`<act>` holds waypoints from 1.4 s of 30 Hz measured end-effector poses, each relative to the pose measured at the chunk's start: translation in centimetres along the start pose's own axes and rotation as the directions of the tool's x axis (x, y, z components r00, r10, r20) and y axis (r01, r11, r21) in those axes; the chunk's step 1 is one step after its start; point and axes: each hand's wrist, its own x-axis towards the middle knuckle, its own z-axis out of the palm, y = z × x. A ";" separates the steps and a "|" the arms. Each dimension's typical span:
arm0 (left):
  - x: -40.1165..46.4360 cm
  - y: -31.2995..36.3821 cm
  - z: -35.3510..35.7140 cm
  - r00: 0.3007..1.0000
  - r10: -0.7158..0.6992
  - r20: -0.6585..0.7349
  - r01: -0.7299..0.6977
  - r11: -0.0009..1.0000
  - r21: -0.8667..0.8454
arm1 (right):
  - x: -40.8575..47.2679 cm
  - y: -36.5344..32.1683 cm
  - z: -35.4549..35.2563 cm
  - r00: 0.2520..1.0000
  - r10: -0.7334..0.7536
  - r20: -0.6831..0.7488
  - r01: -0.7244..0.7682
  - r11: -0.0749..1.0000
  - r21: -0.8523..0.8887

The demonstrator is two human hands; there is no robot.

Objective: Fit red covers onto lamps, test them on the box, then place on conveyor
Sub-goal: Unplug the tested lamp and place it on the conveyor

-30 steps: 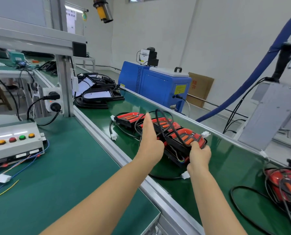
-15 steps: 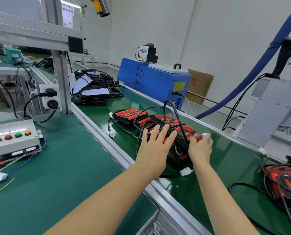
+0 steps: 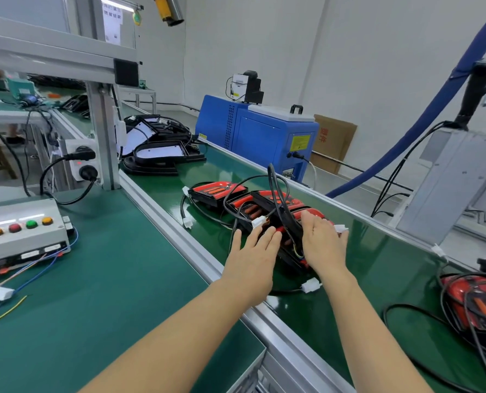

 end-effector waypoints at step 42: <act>-11.7 -12.3 -5.0 0.866 -0.426 0.261 0.404 0.905 0.133 | -7.1 -14.1 2.3 0.828 -0.425 0.367 0.484 0.871 -0.084</act>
